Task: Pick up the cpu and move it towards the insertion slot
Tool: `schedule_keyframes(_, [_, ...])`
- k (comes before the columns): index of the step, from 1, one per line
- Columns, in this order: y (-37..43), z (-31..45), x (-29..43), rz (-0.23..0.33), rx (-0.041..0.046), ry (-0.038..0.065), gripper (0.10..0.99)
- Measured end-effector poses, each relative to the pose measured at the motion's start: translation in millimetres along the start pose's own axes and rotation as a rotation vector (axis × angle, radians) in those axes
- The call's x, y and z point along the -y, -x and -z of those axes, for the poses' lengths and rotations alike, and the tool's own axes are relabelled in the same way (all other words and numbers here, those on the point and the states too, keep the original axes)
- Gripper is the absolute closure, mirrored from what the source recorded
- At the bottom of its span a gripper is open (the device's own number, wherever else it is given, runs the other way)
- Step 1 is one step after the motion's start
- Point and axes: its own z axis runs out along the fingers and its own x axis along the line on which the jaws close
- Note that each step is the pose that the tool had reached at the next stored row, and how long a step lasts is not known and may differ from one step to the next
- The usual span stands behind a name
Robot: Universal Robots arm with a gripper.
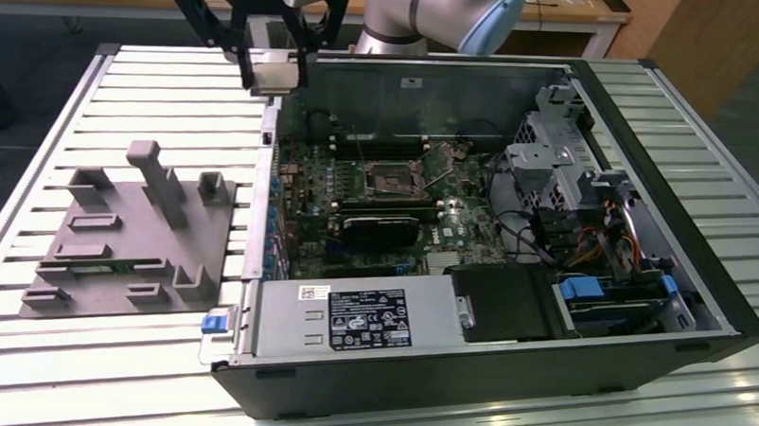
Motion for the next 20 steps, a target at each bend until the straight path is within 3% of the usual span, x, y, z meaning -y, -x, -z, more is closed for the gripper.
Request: schedule_keyframes(20, [37.4, -0.4, -6.8, 0.000, 0.0000, 0.000, 0.541])
